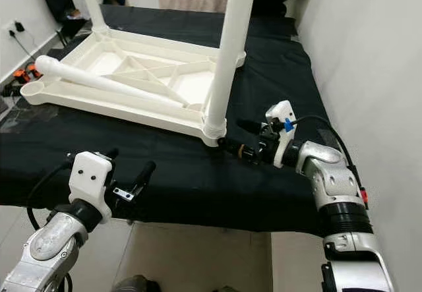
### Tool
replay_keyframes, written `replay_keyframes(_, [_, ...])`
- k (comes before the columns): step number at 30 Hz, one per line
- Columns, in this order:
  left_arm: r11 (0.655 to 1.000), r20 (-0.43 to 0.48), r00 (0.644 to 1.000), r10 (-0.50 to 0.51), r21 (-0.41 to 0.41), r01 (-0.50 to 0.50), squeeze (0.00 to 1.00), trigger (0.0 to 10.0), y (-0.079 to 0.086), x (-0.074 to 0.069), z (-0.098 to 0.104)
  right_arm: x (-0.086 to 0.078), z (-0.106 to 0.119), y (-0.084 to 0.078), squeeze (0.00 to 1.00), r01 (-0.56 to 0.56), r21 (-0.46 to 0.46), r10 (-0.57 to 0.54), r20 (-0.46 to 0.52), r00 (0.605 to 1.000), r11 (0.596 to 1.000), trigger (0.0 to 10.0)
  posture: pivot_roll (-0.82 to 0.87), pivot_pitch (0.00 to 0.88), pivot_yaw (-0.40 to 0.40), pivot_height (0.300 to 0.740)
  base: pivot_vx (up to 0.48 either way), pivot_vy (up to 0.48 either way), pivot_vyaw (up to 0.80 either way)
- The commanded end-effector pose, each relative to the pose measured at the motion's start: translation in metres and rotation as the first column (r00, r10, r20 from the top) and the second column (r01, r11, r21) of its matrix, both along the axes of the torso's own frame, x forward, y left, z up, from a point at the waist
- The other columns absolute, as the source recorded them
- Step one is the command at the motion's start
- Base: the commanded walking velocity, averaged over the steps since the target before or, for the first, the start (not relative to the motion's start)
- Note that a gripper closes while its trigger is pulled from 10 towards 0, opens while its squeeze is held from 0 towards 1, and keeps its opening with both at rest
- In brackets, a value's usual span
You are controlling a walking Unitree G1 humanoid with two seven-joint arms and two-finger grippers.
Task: Building children table
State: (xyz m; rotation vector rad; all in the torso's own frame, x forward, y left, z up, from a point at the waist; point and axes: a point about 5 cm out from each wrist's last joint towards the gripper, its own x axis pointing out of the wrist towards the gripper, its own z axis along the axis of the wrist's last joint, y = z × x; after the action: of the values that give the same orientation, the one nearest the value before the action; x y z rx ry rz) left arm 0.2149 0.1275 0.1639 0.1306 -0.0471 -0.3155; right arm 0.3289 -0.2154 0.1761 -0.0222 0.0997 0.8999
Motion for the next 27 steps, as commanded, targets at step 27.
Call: replay_keyframes(27, [1.0,0.006,1.0,-0.002,0.002,0.002,0.0,10.0,-0.001,-0.001,0.002,0.025,0.023,0.025,0.0,0.11,0.135,-0.125,0.105,0.987,0.985,10.0,0.09,0.096,-0.06,0.74,0.0,0.0,0.0])
